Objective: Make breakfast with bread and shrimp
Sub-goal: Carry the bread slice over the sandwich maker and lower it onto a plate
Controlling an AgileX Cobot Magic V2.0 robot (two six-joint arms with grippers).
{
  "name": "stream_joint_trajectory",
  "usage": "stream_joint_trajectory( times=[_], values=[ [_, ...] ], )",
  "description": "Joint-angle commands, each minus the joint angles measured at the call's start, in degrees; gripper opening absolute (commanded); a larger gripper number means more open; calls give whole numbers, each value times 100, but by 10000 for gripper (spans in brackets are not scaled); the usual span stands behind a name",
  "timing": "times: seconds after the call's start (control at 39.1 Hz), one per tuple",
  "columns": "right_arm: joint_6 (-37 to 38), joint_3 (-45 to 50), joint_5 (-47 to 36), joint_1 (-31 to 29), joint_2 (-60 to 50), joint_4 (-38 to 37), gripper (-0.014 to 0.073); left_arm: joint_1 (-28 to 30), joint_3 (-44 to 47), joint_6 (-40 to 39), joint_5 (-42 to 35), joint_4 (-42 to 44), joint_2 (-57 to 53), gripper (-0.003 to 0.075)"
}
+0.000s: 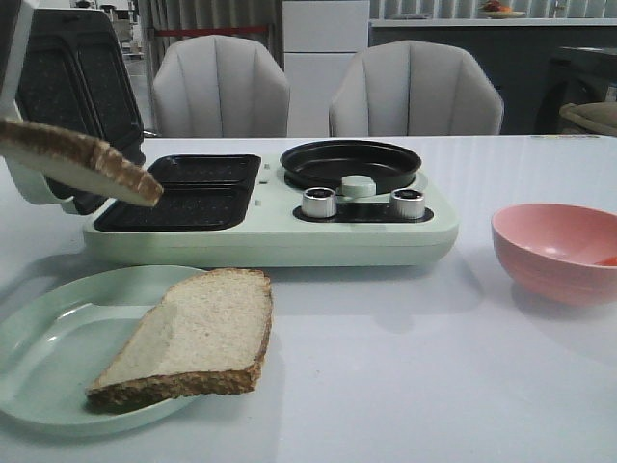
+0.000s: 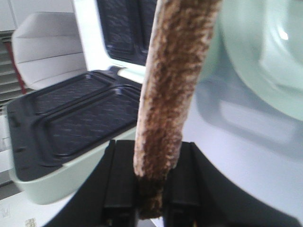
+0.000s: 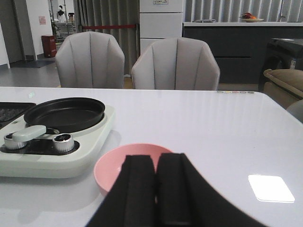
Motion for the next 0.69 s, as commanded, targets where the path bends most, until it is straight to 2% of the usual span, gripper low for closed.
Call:
stream_joint_trajectory(
  times=[0.0, 0.18, 0.66],
  values=[
    [-19, -98, -507, -39, -122, -13, 143, -21, -543, -282, 14, 313, -19, 135],
    [-19, -98, -507, -39, -122, -13, 143, 230, -1367, -382, -374, 461, 458, 135],
    [-19, -98, -507, -39, -122, -13, 143, 1168, -3863, -675, -1004, 680, 2842, 135]
  ],
)
